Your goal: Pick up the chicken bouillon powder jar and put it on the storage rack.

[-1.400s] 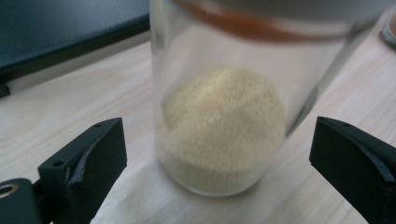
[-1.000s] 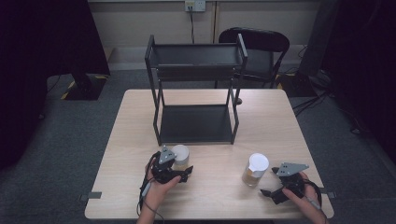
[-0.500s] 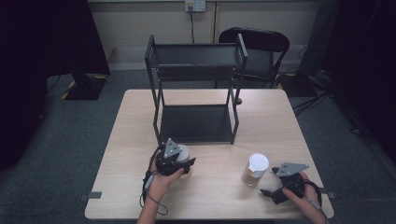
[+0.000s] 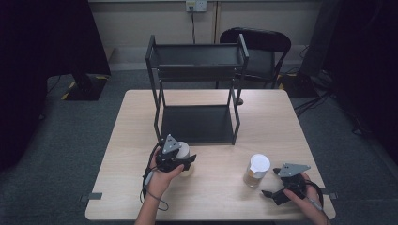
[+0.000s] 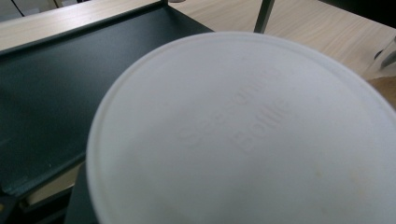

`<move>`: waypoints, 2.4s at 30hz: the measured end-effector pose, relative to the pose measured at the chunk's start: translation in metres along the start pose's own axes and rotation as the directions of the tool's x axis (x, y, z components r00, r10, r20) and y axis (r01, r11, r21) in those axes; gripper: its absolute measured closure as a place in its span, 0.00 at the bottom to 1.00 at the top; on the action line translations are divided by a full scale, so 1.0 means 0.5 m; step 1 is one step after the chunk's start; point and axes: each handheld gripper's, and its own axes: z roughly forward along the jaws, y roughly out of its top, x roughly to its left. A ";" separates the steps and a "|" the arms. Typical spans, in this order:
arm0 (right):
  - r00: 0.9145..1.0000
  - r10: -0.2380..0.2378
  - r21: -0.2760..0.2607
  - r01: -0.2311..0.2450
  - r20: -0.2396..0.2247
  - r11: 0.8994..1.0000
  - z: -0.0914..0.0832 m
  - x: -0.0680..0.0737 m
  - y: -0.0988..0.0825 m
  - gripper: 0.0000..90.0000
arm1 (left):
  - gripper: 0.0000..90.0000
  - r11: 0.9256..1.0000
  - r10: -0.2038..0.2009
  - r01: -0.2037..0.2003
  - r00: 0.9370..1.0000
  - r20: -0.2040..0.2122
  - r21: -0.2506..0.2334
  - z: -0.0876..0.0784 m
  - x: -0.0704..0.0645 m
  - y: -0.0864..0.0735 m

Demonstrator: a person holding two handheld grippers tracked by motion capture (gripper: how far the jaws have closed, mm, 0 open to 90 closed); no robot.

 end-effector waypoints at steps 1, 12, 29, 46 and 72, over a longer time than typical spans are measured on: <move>1.000 0.000 0.000 0.000 0.000 1.000 0.000 0.000 0.000 0.00 | 0.40 1.000 0.003 -0.003 1.000 0.001 0.005 0.001 0.001 0.007; 1.000 0.000 0.000 0.000 0.000 1.000 0.000 0.000 0.000 0.00 | 0.40 1.000 0.000 0.000 1.000 0.020 0.007 0.015 0.020 0.055; 1.000 0.000 0.000 0.000 0.000 1.000 0.000 0.000 0.000 0.00 | 0.40 1.000 -0.025 0.025 1.000 0.002 -0.001 0.036 0.048 0.112; 1.000 0.000 0.000 0.000 0.000 1.000 0.000 0.000 0.000 0.00 | 0.40 0.999 -0.040 0.040 0.999 -0.011 -0.010 0.052 0.061 0.181; 1.000 0.001 -0.001 -0.001 0.001 1.000 0.000 0.000 0.000 0.00 | 0.40 0.999 -0.044 0.044 0.999 -0.017 -0.008 0.038 0.072 0.284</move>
